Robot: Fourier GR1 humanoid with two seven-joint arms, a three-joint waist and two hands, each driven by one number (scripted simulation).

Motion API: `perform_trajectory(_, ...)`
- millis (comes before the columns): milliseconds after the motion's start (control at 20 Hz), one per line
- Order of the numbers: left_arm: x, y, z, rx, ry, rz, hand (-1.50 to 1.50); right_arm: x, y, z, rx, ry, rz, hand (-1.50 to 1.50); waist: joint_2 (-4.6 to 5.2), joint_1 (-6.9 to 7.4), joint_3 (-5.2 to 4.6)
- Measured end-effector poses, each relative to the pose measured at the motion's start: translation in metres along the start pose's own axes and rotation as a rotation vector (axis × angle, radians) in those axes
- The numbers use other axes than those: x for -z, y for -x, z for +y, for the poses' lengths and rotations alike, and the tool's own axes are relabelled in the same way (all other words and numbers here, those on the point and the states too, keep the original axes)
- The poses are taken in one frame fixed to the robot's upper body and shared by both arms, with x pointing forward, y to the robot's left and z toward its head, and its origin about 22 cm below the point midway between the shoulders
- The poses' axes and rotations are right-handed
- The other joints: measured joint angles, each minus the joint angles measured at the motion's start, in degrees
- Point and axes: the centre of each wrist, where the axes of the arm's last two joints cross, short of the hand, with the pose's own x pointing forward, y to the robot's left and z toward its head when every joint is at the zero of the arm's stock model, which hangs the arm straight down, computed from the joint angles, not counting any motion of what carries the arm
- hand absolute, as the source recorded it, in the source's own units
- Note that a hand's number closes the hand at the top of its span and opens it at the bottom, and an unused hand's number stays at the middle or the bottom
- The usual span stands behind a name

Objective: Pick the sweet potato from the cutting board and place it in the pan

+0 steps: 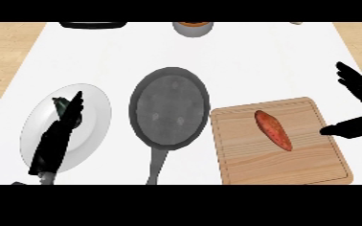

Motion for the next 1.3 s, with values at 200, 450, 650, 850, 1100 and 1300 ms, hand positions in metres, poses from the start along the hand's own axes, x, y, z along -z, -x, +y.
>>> perform_trajectory(200, 0.003, -0.006, -0.005, -0.001, 0.009, 0.002, 0.00, 0.007, -0.018, -0.018, -0.151, -0.116, 0.004, -1.50, 0.06, 0.21, 0.00)
perform_trajectory(450, -0.001, -0.006, -0.008, 0.004, 0.014, 0.002, 0.00, 0.026, -0.055, -0.017, -0.260, -0.287, 0.008, -1.50, 0.04, 0.55, -0.03)
perform_trajectory(650, -0.001, -0.012, -0.004, 0.006, 0.017, 0.004, 0.00, 0.041, -0.079, -0.003, -0.321, -0.410, 0.013, -1.50, -0.01, 0.43, -0.03)
perform_trajectory(850, 0.001, -0.009, -0.005, 0.008, 0.012, 0.008, 0.00, 0.054, -0.099, 0.016, -0.382, -0.476, 0.042, -1.50, -0.02, 0.15, -0.04)
perform_trajectory(1100, -0.004, -0.002, -0.004, 0.006, 0.013, 0.013, 0.00, 0.069, -0.127, 0.041, -0.447, -0.554, 0.110, -1.50, -0.06, 0.09, -0.05)
perform_trajectory(1300, -0.010, -0.009, -0.001, 0.007, 0.004, 0.011, 0.00, 0.072, -0.140, 0.056, -0.521, -0.607, 0.143, -1.50, -0.14, -0.07, -0.03)
